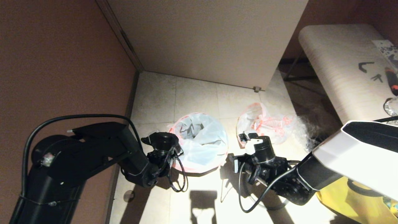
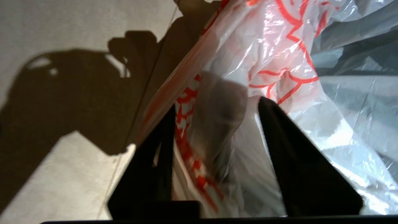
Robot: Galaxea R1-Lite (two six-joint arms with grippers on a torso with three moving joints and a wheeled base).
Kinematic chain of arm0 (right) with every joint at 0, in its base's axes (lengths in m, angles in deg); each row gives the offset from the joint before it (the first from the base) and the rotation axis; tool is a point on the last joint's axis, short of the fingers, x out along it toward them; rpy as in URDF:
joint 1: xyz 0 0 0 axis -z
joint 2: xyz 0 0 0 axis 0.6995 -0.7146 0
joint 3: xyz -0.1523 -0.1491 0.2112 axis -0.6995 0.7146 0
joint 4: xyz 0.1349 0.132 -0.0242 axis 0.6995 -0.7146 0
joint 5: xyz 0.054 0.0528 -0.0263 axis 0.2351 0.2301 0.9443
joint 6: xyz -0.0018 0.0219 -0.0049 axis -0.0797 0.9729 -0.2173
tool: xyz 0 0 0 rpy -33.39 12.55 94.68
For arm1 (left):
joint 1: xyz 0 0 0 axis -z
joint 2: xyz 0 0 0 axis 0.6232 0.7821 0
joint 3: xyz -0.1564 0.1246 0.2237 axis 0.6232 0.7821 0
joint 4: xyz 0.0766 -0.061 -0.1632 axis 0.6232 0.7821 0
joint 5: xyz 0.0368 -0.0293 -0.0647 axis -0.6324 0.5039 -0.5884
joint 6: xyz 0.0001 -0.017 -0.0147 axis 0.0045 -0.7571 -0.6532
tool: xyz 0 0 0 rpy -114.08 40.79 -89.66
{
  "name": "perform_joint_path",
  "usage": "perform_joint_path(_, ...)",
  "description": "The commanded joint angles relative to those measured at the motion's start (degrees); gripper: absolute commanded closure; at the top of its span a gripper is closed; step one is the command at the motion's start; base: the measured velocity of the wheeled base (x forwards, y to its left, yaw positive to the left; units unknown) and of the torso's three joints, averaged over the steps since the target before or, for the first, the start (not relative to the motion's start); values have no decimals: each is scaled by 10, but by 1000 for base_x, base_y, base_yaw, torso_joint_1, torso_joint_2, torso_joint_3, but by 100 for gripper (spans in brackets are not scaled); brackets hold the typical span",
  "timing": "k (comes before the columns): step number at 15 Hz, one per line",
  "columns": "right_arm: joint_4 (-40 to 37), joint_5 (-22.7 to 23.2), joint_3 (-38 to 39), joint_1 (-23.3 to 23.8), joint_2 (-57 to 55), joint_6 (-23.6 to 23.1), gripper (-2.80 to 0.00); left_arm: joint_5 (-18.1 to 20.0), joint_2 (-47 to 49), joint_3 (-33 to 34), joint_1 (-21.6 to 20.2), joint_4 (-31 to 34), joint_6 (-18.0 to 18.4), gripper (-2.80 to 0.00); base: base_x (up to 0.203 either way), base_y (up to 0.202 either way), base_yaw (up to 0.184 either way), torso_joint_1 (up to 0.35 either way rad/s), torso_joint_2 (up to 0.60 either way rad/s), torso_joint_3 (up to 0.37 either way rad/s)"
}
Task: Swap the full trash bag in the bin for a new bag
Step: Put the new garbage bag on the trash can
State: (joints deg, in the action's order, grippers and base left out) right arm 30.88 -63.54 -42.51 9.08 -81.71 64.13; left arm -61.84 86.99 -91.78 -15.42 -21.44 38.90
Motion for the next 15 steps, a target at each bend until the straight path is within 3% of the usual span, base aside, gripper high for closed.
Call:
perform_joint_path(1,3,-1,12,16,23,-10,0,-2,-22,23,1,-4,-1,-280,0,0,0,0,0,0)
perform_joint_path(5,3,0,48,26,69,-18,0,-2,-76,116,3,-5,12,-280,0,0,0,0,0,0)
perform_joint_path(8,4,-1,53,21,69,-17,0,-2,-109,145,18,-4,21,-280,0,0,0,0,0,0)
perform_joint_path(14,14,-5,73,21,72,-17,0,-11,-135,177,83,-2,-19,-280,0,0,0,0,0,0)
perform_joint_path(15,25,-5,79,22,71,-17,0,-12,-136,177,89,-2,-19,0,0,0,0,0,0,0)
